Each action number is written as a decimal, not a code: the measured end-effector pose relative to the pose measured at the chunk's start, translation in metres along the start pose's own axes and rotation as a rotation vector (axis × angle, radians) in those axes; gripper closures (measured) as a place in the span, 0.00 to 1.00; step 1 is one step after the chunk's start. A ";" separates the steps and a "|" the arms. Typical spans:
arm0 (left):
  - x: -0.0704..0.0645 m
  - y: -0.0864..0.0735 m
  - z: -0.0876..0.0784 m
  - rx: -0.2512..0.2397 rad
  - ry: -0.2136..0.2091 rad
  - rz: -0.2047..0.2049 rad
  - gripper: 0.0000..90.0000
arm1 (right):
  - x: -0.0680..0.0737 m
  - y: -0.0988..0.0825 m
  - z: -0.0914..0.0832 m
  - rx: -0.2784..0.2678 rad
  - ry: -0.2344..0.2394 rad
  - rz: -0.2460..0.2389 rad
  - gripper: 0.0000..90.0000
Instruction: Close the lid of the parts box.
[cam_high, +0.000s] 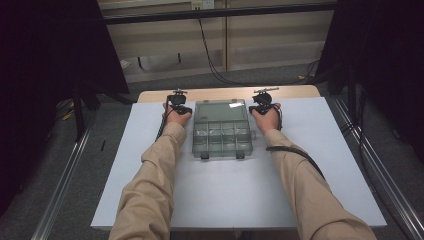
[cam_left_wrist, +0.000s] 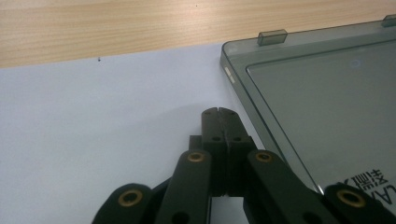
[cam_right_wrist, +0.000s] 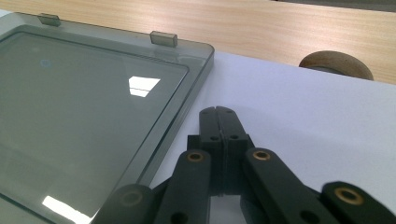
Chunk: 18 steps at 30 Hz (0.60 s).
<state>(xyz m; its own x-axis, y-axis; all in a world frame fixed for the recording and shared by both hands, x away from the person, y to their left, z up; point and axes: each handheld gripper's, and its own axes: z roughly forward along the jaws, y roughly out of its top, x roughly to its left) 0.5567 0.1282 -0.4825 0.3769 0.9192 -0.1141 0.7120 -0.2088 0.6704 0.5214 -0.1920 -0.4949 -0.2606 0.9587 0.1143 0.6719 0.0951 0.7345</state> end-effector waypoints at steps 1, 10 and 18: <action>0.000 0.000 0.000 0.002 0.004 -0.001 1.00 | 0.000 0.000 0.000 -0.001 0.000 0.002 1.00; -0.002 0.004 0.005 -0.010 0.005 -0.027 1.00 | -0.001 0.000 0.004 -0.022 0.011 0.012 1.00; -0.005 0.005 0.010 -0.040 0.017 -0.101 1.00 | 0.000 0.002 0.005 -0.013 0.005 0.033 1.00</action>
<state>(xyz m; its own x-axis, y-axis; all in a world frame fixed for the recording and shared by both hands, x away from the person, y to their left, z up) 0.5641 0.1193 -0.4857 0.2945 0.9404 -0.1700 0.7213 -0.1020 0.6850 0.5264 -0.1903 -0.4968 -0.2416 0.9599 0.1420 0.6710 0.0596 0.7390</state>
